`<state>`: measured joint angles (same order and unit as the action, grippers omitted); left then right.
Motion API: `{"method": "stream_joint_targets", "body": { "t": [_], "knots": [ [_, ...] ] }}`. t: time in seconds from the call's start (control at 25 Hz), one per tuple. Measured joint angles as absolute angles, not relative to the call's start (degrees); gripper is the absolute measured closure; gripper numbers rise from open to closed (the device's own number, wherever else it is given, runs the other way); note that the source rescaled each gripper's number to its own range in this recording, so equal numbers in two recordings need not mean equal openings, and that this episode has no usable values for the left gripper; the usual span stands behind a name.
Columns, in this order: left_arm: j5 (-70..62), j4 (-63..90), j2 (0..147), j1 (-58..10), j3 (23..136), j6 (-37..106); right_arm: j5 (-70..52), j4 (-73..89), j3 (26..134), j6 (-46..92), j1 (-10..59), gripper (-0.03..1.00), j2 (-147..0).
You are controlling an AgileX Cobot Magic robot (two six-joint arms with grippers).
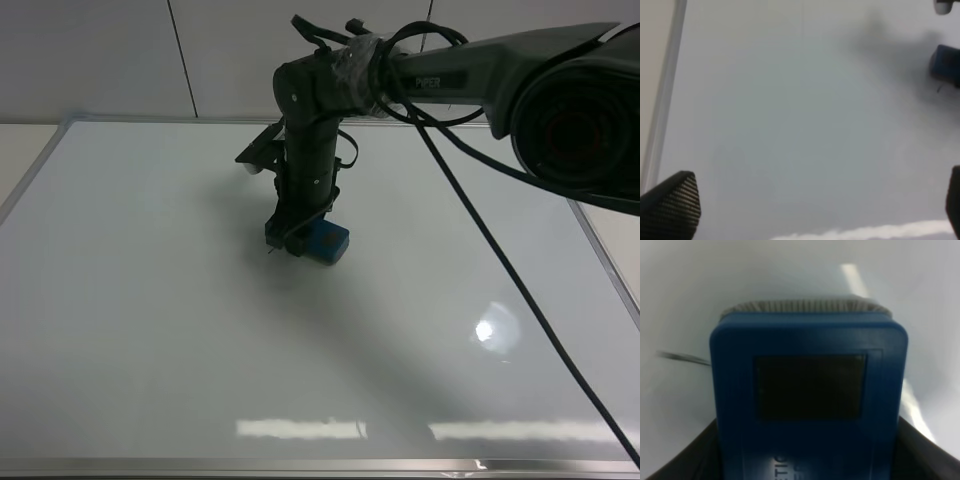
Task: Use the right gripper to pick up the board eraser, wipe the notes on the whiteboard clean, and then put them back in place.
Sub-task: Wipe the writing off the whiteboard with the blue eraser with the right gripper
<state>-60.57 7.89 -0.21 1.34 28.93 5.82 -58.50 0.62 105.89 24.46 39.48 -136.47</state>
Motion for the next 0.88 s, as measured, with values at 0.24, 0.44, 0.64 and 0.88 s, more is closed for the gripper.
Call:
{"method": "stream_joint_targets", "body": {
  "t": [0.24,0.44,0.64,0.88],
  "knots": [
    [-60.57,7.89,-0.21,1.34,28.93,5.82,-59.59,0.36,105.94,24.46,36.55,0.97,-136.37],
    [-60.57,7.89,-0.21,1.34,28.93,5.82,-59.59,0.39,105.99,24.46,36.73,0.97,-136.37],
    [-60.57,7.89,-0.21,1.34,28.93,5.82,-59.59,-0.73,105.99,24.45,38.92,0.97,-136.37],
    [-60.57,7.89,-0.21,1.34,28.93,5.82,-58.15,0.0,105.99,24.45,43.23,0.97,-136.37]
  ]
}}
